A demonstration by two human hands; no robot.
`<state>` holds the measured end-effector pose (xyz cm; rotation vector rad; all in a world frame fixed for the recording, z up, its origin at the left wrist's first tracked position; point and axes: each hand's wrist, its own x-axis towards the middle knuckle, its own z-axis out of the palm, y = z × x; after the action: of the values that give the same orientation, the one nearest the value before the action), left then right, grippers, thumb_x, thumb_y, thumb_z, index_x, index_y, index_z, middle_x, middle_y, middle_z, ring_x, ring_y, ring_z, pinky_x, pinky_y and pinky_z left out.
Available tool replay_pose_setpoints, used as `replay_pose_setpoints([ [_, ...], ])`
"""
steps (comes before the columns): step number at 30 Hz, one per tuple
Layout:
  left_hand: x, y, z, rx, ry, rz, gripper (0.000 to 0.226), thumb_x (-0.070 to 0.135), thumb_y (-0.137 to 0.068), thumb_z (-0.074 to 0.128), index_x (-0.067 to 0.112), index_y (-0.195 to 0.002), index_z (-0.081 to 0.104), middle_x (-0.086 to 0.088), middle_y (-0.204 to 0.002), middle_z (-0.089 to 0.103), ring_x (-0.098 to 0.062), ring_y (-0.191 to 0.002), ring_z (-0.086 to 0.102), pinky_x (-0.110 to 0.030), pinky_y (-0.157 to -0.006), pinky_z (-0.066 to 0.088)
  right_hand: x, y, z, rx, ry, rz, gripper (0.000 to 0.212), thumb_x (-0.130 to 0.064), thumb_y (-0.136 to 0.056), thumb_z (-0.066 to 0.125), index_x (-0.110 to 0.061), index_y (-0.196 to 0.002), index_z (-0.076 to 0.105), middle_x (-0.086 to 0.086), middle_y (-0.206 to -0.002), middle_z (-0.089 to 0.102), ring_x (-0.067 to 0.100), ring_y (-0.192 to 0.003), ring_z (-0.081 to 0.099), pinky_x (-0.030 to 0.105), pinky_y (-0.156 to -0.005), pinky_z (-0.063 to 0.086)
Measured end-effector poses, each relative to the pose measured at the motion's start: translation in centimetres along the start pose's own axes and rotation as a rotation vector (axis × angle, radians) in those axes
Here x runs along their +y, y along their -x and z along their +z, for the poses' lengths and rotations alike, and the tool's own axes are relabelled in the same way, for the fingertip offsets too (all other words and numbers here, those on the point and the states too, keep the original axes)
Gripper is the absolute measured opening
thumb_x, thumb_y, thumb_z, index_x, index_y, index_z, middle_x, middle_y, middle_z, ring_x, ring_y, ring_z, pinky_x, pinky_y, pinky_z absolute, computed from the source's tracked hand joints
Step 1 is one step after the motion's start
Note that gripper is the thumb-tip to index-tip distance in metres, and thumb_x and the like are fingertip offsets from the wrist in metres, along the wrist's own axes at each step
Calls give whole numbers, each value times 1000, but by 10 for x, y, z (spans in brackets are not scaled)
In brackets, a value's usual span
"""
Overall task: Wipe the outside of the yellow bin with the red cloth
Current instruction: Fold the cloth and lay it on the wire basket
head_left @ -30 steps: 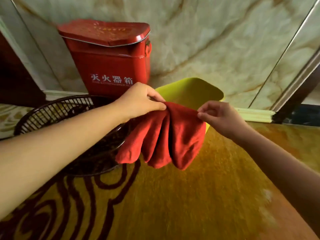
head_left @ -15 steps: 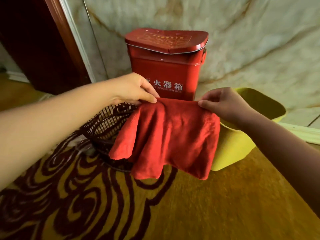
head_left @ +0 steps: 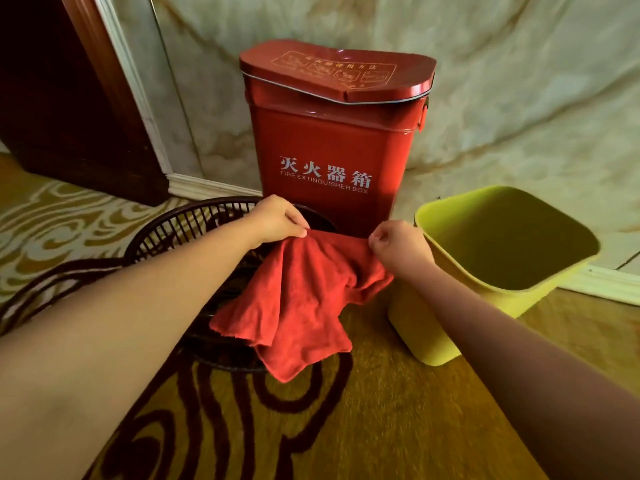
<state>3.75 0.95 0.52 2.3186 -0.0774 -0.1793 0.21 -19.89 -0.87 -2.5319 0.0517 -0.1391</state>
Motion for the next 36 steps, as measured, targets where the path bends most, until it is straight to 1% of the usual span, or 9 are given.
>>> replay_pose_setpoints([
  [3, -17, -15, 2, -24, 32, -26, 11, 11, -70, 71, 20, -76, 72, 9, -71, 66, -6, -76, 62, -17, -69, 46, 0, -12, 17, 9, 1, 27, 21, -17, -81, 46, -19, -82, 67, 14, -96, 70, 36, -92, 62, 39, -78, 52],
  [6, -31, -25, 4, -74, 95, -72, 11, 11, -71, 70, 21, -76, 73, 8, -69, 67, -3, -69, 62, -13, -60, 46, 5, -25, 28, -6, -52, 37, 18, -15, -80, 51, -18, -81, 69, 12, -95, 71, 31, -91, 63, 34, -78, 51],
  [11, -52, -33, 4, -213, 188, -113, 22, 7, -72, 66, 27, -65, 72, 3, -78, 71, -11, -80, 65, -28, -78, 52, 15, -40, 27, -167, -224, -25, 14, -4, -79, 60, -7, -87, 71, -7, -62, 60, -1, -52, 54, 5, -48, 37],
  [13, -59, -34, 9, -211, 175, -123, 22, 8, -71, 66, 28, -65, 71, 3, -77, 70, -12, -80, 65, -29, -78, 51, 16, -42, 29, -196, -202, -44, 17, -1, -77, 58, -8, -86, 71, -11, -58, 55, -8, -44, 52, 2, -44, 35],
  [15, -63, -35, 18, -193, 169, -138, 20, 9, -71, 66, 28, -65, 70, 3, -75, 69, -11, -75, 62, -26, -72, 50, 16, -43, 35, -197, -147, -56, 19, 0, -77, 56, -8, -85, 71, -8, -59, 57, -4, -49, 54, 4, -46, 35],
  [18, -68, -34, 36, -160, 148, -174, 16, 10, -71, 69, 26, -67, 68, 5, -70, 65, -7, -68, 58, -20, -56, 45, 16, -46, 45, -136, -72, -34, 21, -2, -77, 53, -10, -87, 70, 7, -85, 70, 18, -80, 62, 19, -70, 42],
  [20, -72, -32, 47, -193, 143, -202, 13, 9, -73, 67, 20, -67, 66, 2, -70, 64, -8, -67, 60, -19, -55, 48, 17, -47, 50, -86, -32, -6, 23, -4, -77, 51, -12, -87, 69, 10, -95, 71, 26, -93, 62, 26, -78, 44],
  [24, -73, -29, 48, -204, 178, -238, 11, 7, -77, 63, 17, -72, 64, 1, -74, 68, -9, -70, 65, -20, -61, 51, 24, -45, 51, -43, -17, 30, 22, -5, -77, 51, -11, -89, 68, 13, -100, 70, 31, -98, 61, 34, -84, 47],
  [36, -46, 6, 19, -304, 279, -179, 23, 15, -83, 58, 17, -105, 61, -4, -105, 66, -16, -95, 64, -26, -75, 51, 41, -13, 28, -57, -95, -7, 27, -8, -76, 58, -11, -102, 67, 10, -105, 70, 24, -101, 63, 26, -87, 43],
])
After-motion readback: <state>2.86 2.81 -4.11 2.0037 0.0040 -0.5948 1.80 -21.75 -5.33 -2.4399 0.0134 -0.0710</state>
